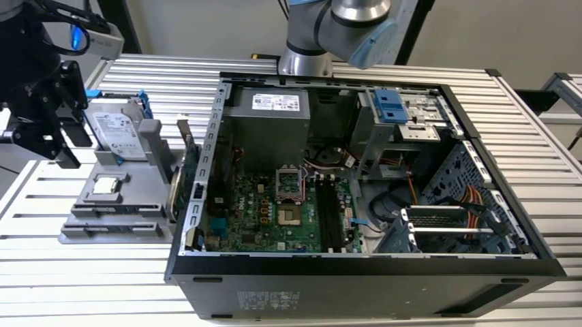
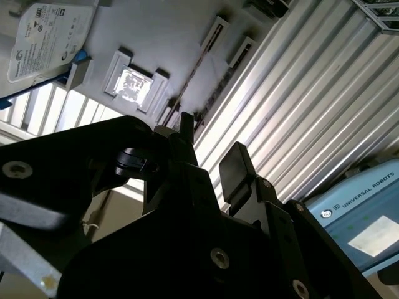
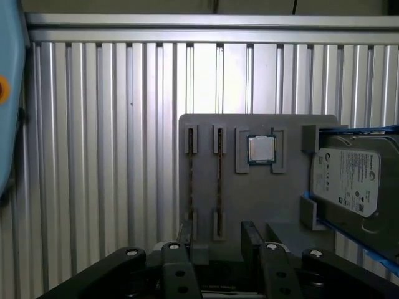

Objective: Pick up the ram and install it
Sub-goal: 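Pick up the ram and move it above insertion slot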

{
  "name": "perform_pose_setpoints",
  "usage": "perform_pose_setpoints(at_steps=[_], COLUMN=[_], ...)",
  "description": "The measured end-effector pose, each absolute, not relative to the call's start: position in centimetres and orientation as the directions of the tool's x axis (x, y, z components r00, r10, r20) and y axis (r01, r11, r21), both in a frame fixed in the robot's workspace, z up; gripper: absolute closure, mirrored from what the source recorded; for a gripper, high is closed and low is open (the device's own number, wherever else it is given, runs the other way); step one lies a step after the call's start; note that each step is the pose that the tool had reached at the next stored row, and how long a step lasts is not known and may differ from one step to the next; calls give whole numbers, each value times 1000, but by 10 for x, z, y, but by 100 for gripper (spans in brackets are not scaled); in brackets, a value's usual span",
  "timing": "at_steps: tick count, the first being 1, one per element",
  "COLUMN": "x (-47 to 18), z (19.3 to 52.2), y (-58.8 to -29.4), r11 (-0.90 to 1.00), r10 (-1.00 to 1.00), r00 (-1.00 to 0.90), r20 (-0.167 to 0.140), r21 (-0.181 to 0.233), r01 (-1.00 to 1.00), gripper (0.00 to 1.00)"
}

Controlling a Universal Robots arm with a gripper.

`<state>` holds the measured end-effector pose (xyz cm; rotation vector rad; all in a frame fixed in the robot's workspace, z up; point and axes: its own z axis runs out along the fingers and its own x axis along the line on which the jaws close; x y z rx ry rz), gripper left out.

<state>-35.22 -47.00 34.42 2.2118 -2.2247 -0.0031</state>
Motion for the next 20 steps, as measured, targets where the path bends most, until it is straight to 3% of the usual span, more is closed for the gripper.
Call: perform_pose_setpoints(at_steps=[20], x=[-352], z=[338], y=[-470], r11=[6], r10=[-1000], r00=[-6], r20=[2], r21=[5], r01=[-1000], gripper=[0])
